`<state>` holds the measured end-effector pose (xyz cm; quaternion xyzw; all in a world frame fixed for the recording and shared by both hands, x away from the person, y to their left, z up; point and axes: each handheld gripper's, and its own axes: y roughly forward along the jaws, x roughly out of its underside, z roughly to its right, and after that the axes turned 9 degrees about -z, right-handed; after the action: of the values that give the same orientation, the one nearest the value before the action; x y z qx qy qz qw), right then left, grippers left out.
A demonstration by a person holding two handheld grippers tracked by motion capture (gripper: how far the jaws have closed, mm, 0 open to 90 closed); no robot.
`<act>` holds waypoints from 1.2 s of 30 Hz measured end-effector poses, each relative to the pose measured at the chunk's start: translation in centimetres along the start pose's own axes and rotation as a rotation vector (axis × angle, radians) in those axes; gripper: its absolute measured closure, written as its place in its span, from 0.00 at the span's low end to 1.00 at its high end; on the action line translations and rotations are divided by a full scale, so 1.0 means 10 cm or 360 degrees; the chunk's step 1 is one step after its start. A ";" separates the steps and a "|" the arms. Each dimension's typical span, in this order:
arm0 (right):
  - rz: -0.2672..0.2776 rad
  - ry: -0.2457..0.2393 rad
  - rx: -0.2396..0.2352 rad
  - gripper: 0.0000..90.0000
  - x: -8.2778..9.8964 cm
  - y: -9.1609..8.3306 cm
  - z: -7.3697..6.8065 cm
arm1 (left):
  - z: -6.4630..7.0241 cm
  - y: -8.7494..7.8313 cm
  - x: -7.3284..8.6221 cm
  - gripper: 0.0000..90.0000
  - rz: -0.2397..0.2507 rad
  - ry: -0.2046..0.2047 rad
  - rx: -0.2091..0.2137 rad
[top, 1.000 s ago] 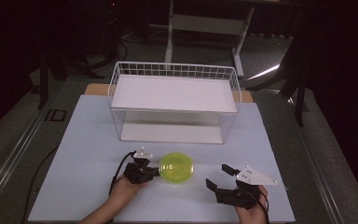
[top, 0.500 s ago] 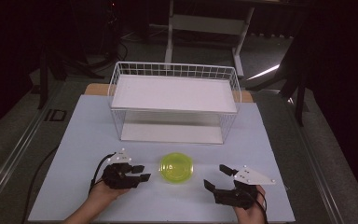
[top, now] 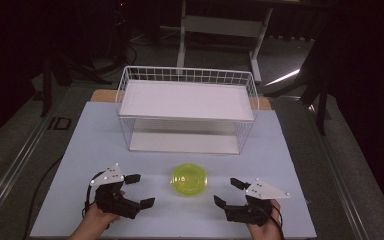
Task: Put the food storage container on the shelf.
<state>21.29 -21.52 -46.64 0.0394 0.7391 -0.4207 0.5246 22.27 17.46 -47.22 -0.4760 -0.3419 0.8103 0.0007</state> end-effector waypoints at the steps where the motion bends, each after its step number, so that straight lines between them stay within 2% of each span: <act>1: -0.0003 -0.0014 -0.0011 0.22 -0.02 0.00 -0.02 | 0.02 -0.01 -0.02 0.02 0.0013 0.0008 -0.0007; 4: -0.0010 -0.0068 -0.0031 0.22 -0.08 0.01 -0.08 | 0.04 -0.02 -0.10 0.02 0.0011 0.0020 -0.0001; 5: -0.0012 -0.0062 -0.0063 0.22 -0.10 0.01 -0.09 | 0.05 -0.02 -0.12 0.02 0.0017 0.0031 -0.0009; 9: -0.0006 -0.0051 -0.0094 0.22 -0.16 0.02 -0.07 | 0.07 0.01 -0.20 0.02 0.0021 0.0052 -0.0001; 10: -0.0006 -0.0036 -0.0102 0.22 -0.17 0.02 -0.05 | 0.06 0.04 -0.24 0.02 0.0025 0.0054 0.0031; 17: -0.0022 0.0038 -0.0100 0.22 -0.29 0.09 0.08 | -0.02 0.20 -0.36 0.02 -0.0003 -0.0014 0.0101; 25: -0.0049 0.0147 -0.0115 0.22 -0.31 0.25 0.17 | -0.06 0.39 -0.44 0.02 -0.0060 -0.0045 0.0086; 29: -0.0044 0.0173 -0.0110 0.22 -0.30 0.28 0.20 | -0.06 0.44 -0.43 0.02 -0.0074 -0.0069 0.0087; 31: -0.0028 0.0203 -0.0112 0.22 -0.31 0.28 0.22 | -0.09 0.50 -0.41 0.02 -0.0101 -0.0109 0.0071; 36: -0.0071 0.0166 -0.0075 0.18 -0.34 0.36 0.23 | -0.13 0.60 -0.43 0.02 -0.0156 -0.0143 0.0049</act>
<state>26.36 -19.45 -46.18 0.0324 0.7758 -0.4120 0.4767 27.56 12.20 -47.61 -0.4217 -0.3520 0.8350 0.0323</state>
